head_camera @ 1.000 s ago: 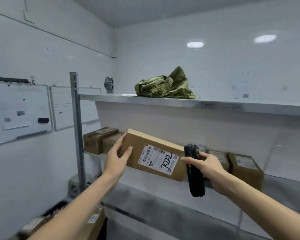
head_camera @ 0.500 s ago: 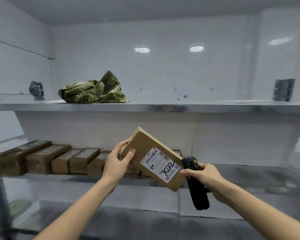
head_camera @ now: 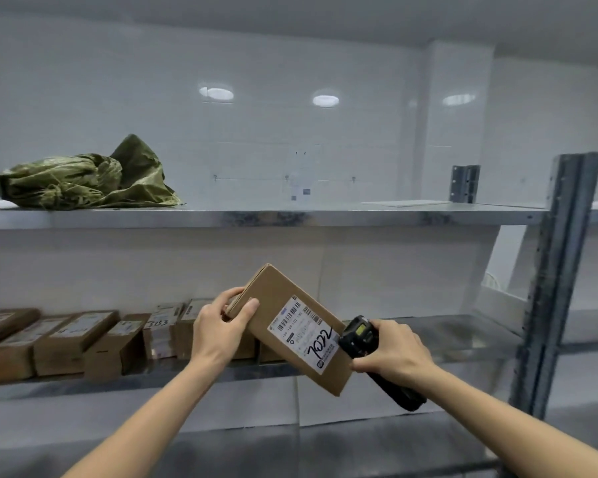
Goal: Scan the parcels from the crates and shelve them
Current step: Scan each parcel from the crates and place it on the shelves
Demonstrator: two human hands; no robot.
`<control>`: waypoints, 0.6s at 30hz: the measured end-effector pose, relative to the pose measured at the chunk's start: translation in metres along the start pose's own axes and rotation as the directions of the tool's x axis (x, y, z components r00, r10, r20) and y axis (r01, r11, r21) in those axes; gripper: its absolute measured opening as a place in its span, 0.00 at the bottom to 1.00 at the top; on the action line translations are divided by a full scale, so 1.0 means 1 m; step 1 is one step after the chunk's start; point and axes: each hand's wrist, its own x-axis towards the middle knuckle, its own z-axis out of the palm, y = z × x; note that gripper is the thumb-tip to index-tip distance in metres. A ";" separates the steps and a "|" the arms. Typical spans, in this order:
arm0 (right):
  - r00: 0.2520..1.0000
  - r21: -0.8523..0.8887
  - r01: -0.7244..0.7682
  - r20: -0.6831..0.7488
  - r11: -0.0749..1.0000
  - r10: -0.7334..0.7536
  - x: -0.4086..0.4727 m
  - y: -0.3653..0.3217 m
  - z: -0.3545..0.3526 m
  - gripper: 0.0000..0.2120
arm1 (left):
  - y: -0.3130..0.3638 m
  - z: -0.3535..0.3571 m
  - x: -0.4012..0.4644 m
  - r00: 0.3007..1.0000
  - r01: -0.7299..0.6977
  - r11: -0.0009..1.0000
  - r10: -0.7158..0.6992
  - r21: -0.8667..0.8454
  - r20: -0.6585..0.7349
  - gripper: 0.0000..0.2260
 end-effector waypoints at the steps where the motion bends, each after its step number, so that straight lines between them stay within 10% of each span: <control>1: 1.000 -0.081 0.018 -0.003 0.997 -0.019 -0.001 -0.001 -0.003 0.21 | 0.001 0.004 0.000 1.000 0.001 1.000 -0.001 0.009 -0.004 0.15; 18: 0.994 -0.470 0.099 0.016 0.877 -0.104 -0.003 0.000 -0.015 0.21 | 0.000 0.033 -0.001 1.000 0.006 1.000 -0.006 0.030 0.008 0.18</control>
